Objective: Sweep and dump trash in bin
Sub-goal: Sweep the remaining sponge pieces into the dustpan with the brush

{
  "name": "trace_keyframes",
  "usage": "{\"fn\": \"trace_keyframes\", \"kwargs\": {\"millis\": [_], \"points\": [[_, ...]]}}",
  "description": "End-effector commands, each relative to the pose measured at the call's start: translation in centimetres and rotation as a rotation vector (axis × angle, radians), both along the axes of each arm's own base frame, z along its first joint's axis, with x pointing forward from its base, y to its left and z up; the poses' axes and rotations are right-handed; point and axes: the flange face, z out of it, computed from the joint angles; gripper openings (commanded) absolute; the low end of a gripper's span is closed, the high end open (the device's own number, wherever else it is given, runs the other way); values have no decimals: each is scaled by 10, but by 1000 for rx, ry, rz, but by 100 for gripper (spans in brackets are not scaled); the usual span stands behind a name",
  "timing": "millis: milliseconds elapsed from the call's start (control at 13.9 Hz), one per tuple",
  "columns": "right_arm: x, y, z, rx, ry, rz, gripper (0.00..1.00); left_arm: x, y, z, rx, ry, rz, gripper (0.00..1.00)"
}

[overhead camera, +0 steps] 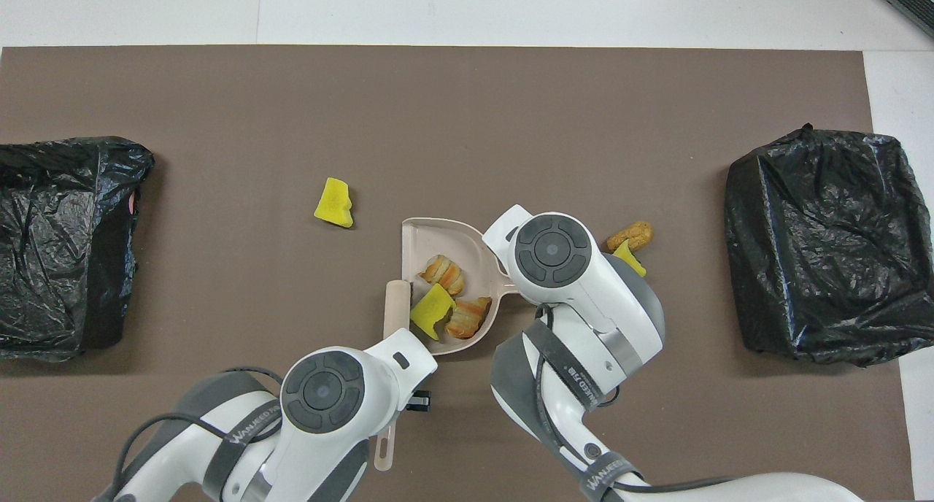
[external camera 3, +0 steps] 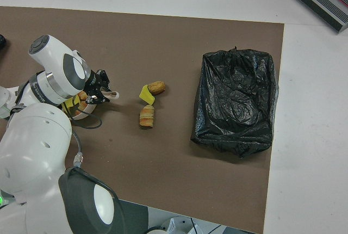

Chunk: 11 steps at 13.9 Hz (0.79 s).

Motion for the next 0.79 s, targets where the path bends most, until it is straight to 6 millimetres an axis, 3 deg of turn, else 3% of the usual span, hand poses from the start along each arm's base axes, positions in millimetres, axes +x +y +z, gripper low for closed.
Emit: {"fn": "trace_keyframes", "kwargs": {"millis": [0, 144, 504, 576, 720], "points": [[0, -2, -3, -14, -20, -15, 0, 57, 22, 23, 77, -8, -21, 0], [-1, -1, -4, -15, -19, -15, 0, 102, 38, 31, 112, -56, -4, 0], [0, -3, -4, -16, -17, -17, 0, 182, 126, 27, 71, -120, -5, 0], [-1, -4, -5, -18, -14, -17, 0, 193, 141, 19, 74, -130, -16, 0], [-1, -4, -5, -22, -11, -17, 0, 198, 138, 2, 99, -139, -66, 0]]}}
